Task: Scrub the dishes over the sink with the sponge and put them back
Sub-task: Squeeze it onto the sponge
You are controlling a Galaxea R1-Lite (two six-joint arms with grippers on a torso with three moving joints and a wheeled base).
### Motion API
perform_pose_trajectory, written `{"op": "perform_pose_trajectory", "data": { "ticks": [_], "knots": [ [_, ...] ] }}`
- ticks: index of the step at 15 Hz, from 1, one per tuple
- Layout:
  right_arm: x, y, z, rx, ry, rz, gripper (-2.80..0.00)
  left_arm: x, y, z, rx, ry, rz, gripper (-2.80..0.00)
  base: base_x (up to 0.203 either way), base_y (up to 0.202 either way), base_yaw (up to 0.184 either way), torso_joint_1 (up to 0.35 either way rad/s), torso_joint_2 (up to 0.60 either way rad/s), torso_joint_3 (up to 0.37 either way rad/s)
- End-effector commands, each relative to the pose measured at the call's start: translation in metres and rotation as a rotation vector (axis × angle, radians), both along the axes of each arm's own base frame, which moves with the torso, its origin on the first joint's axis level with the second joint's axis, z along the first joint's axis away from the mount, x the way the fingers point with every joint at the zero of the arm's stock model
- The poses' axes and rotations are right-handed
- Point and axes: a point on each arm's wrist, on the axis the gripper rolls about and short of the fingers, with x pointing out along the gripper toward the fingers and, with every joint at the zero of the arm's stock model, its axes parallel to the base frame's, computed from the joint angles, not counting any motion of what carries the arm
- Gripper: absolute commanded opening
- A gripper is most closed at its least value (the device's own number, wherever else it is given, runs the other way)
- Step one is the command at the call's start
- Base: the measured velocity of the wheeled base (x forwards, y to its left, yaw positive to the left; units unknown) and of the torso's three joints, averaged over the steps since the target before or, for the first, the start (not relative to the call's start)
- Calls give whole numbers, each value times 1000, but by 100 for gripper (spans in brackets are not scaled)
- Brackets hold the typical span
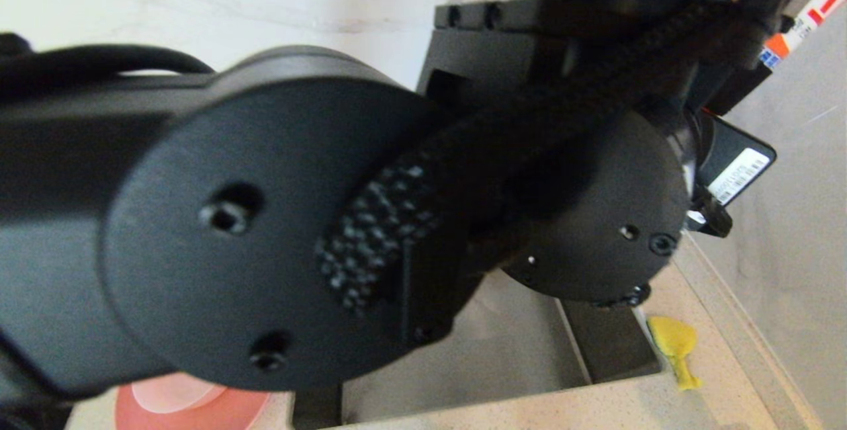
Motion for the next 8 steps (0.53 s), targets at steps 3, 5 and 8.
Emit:
{"op": "perform_pose_trajectory", "data": {
  "ticks": [3, 5, 8],
  "knots": [
    [0, 0, 0, 0, 0, 1, -280, 10, -38, -51, 128, 28, 21, -280, 0, 0, 0, 0, 0, 0],
    [0, 0, 0, 0, 0, 1, -280, 13, -46, -68, 183, 24, 39, -280, 0, 0, 0, 0, 0, 0],
    [0, 0, 0, 0, 0, 1, -280, 19, -57, -93, 298, -7, 92, -280, 0, 0, 0, 0, 0, 0]
  ]
}}
